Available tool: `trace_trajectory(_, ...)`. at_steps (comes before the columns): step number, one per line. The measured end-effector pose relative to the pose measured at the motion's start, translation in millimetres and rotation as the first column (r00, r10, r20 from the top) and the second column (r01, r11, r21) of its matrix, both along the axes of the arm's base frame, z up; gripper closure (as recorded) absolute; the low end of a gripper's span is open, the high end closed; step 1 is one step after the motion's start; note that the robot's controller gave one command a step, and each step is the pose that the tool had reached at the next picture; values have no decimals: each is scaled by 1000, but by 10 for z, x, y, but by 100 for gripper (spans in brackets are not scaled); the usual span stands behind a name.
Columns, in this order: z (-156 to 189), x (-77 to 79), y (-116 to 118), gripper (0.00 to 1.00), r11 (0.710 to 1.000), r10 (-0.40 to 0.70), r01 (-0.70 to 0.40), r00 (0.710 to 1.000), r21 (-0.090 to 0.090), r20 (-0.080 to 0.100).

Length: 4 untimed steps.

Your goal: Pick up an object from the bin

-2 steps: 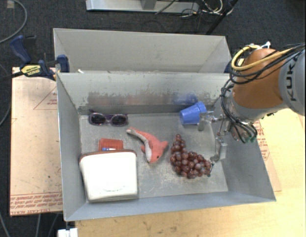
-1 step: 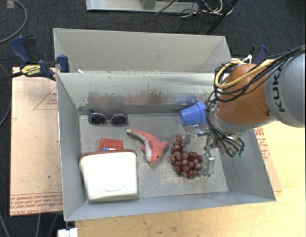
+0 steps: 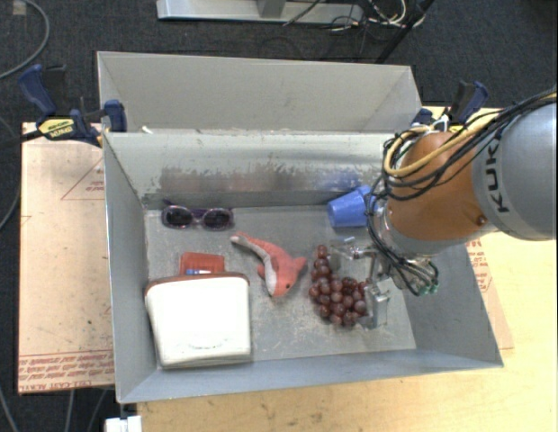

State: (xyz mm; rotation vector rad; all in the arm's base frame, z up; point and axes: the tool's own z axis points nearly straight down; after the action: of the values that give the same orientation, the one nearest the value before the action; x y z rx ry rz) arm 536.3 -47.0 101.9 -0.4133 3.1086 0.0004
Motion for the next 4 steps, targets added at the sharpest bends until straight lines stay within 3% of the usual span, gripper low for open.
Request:
trace_trajectory(1, -303, -118, -88, 0, 986, -165, 165, 986, 2, 1)
trace_trajectory(2, -324, -161, 0, 100, 990, -141, 141, 990, 2, 1)
trace_trajectory(4, -301, -169, 2, 100, 990, -140, 140, 990, 2, -2)
